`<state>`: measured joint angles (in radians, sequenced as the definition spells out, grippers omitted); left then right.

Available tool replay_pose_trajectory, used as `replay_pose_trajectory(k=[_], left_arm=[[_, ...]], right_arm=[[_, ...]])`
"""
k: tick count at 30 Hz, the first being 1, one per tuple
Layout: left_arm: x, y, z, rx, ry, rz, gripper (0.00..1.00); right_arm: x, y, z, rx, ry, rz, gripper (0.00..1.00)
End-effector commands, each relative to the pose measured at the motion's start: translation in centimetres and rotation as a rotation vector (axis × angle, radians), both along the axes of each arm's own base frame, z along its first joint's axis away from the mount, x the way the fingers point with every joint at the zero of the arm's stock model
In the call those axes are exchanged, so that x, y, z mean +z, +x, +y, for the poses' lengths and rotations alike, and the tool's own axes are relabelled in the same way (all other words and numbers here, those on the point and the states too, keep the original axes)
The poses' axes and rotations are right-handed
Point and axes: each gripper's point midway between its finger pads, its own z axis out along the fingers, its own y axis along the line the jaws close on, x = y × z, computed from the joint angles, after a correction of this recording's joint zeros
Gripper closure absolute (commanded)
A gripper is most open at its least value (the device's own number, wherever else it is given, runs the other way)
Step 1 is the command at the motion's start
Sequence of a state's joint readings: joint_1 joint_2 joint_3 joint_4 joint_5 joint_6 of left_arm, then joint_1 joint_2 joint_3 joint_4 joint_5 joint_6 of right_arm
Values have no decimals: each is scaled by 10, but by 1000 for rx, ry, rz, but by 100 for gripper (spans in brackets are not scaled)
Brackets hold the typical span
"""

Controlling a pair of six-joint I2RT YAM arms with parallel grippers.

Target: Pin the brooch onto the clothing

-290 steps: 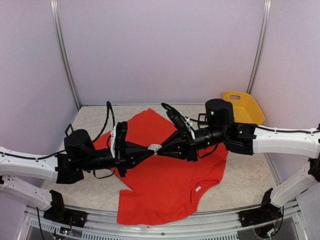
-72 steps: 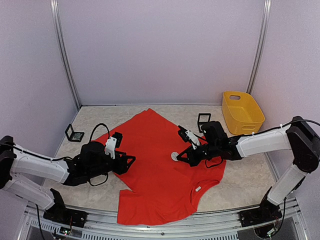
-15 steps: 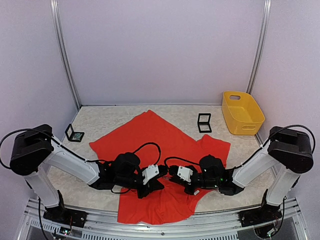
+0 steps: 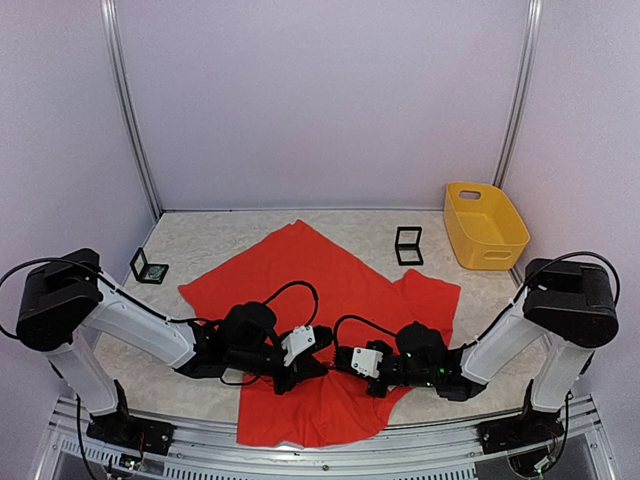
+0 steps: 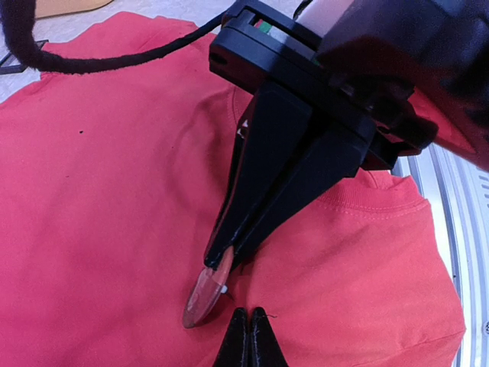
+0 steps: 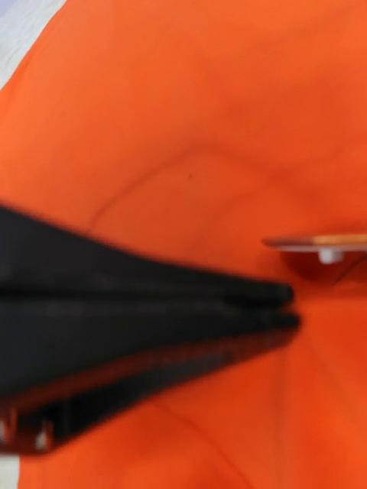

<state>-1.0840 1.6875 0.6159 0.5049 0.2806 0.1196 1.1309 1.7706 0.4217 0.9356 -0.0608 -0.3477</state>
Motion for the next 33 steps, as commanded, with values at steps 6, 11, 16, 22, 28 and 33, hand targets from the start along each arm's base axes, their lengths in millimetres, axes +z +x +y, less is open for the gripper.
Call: replay_pose_trajectory(k=[6, 11, 16, 22, 28, 33], left_arm=[[12, 4, -3, 4, -37, -12, 100], [10, 5, 0, 14, -23, -11, 89], [17, 5, 11, 11, -33, -34, 56], [38, 3, 18, -19, -107, -36, 51], [27, 2, 12, -47, -69, -8, 73], [28, -8, 15, -89, -93, -32, 73]], right_arm=[[23, -26, 6, 110, 70, 56, 100], [25, -28, 9, 122, 88, 83, 100], [26, -31, 10, 154, 106, 133, 100], [26, -31, 13, 173, 103, 152, 100], [33, -27, 14, 164, 123, 162, 100], [35, -25, 15, 166, 127, 171, 100]])
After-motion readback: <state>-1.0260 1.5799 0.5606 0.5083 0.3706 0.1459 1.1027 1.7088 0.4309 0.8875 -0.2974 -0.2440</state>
